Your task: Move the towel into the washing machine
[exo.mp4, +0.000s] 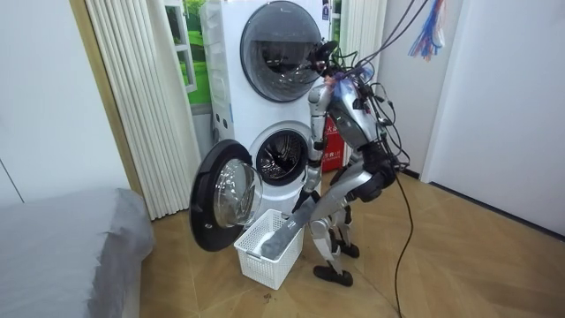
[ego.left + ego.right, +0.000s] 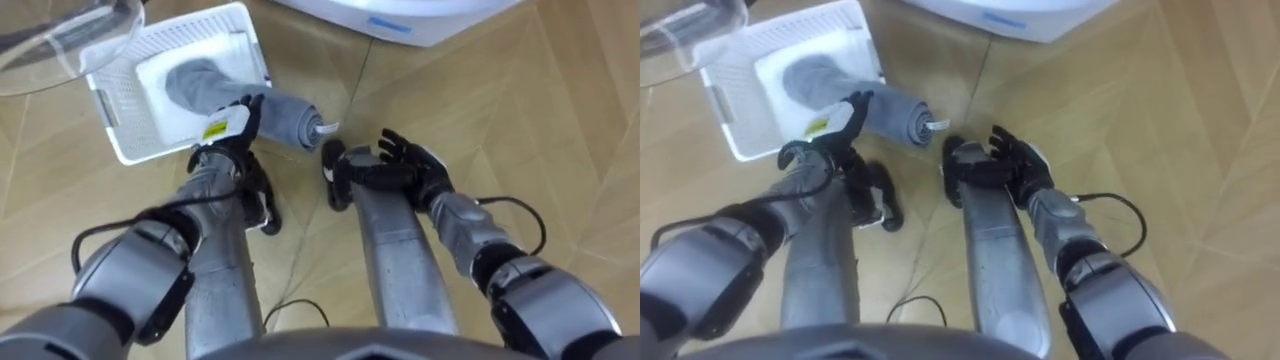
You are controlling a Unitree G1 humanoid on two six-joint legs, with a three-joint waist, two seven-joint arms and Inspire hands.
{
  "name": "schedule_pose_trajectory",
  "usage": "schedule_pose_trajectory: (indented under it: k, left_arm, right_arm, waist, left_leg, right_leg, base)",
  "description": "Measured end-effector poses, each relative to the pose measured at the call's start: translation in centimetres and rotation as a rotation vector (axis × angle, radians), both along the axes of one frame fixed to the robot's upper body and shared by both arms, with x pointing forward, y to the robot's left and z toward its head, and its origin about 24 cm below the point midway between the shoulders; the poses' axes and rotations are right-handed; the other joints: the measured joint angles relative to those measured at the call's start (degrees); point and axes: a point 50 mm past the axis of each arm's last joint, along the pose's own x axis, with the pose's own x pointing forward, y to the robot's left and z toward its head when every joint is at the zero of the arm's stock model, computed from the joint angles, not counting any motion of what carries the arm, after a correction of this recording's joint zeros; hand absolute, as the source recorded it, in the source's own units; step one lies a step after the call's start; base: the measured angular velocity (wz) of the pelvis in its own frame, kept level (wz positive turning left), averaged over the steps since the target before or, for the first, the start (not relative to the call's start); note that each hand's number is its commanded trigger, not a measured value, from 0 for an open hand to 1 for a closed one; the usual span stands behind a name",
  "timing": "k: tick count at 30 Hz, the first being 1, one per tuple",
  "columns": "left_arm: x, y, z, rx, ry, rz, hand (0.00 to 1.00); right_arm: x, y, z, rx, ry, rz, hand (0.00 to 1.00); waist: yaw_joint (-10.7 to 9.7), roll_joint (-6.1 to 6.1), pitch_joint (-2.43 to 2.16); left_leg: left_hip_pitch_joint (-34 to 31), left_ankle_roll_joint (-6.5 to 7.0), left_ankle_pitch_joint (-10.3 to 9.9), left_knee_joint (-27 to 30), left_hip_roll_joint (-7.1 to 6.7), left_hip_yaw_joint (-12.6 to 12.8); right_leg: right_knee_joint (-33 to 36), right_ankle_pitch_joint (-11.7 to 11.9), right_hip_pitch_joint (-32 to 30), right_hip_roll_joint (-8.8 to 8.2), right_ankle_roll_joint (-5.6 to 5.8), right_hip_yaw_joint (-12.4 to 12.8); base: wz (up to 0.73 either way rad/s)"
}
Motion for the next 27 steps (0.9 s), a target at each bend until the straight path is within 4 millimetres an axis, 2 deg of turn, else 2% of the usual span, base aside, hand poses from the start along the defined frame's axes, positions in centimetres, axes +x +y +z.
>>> schedule_pose_trajectory:
  k: [4,9,14,17,21,22,24,27]
  left_arm:
    - [0.3,0.1,0.4,0.048,-0.037,-0.032,0.00]
    - [0.5,0.0,0.6,0.082,-0.078,-0.054,0.00]
    - [0.7,-0.1,0.9,0.113,-0.116,-0.077,0.00]
    - [0.7,-0.1,0.9,0.126,-0.120,-0.089,0.00]
    - [0.8,-0.3,1.1,0.147,-0.135,-0.115,0.00]
    - [0.9,-0.4,1.1,0.154,-0.140,-0.124,0.51]
    - [1.1,-0.7,1.3,0.174,-0.155,-0.153,1.00]
    - [1.2,-1.0,1.4,0.189,-0.162,-0.175,1.00]
  right_arm:
    - [0.2,0.2,0.3,0.043,-0.022,-0.005,0.00]
    - [0.6,0.4,0.7,0.069,-0.050,0.012,0.00]
    - [0.9,0.1,1.1,0.082,-0.076,0.029,0.00]
    - [0.9,0.1,1.2,0.099,-0.084,0.031,0.00]
    - [0.9,0.2,1.2,0.110,-0.084,0.032,0.00]
    - [0.9,0.1,1.2,0.111,-0.084,0.032,0.00]
    - [1.0,0.0,1.2,0.118,-0.081,0.029,0.00]
    - [1.0,0.0,1.2,0.135,-0.080,0.013,0.00]
  waist:
    - [-0.5,0.02,0.00]
    - [-0.5,0.04,0.01]
    - [-0.4,0.05,0.01]
    - [-0.3,0.07,0.02]
    - [-0.2,0.11,0.05]
    - [-0.2,0.11,0.05]
    - [-0.2,0.12,0.05]
    - [-0.4,0.16,0.08]
  left_leg:
    - [-2.6,-0.05,-1.0,2.9,0.21,-0.9]
    - [-5.0,0.27,-2.6,6.7,0.25,-1.2]
    - [-7.0,0.61,-3.0,8.2,0.26,-1.3]
    - [-7.5,0.73,-3.5,9.1,0.97,-1.2]
    - [-7.6,0.67,-4.0,9.7,1.07,-1.2]
    - [-7.6,0.68,-4.0,9.7,1.07,-1.2]
    - [-7.8,0.68,-4.0,9.7,1.07,-1.2]
    - [-8.4,0.68,-4.1,9.7,1.12,-1.2]
  right_leg:
    - [2.3,-0.8,-2.0,0.00,-0.19,-0.7]
    - [5.9,-2.4,-4.3,-0.14,0.13,-0.7]
    - [7.2,-2.6,-6.2,0.03,0.33,-0.7]
    - [7.7,-2.7,-6.7,0.37,0.38,-0.7]
    - [8.1,-2.9,-6.8,0.77,0.44,-0.5]
    - [8.1,-3.0,-6.9,0.75,0.45,-0.5]
    - [8.1,-3.0,-7.1,0.75,0.44,-0.5]
    - [8.0,-3.0,-7.6,0.83,0.44,-0.5]
  base:
    - [0.02]
    - [0.00]
    - [0.00]
    - [-0.07]
    - [-0.07]
    - [0.00]
    - [0.00]
    - [0.00]
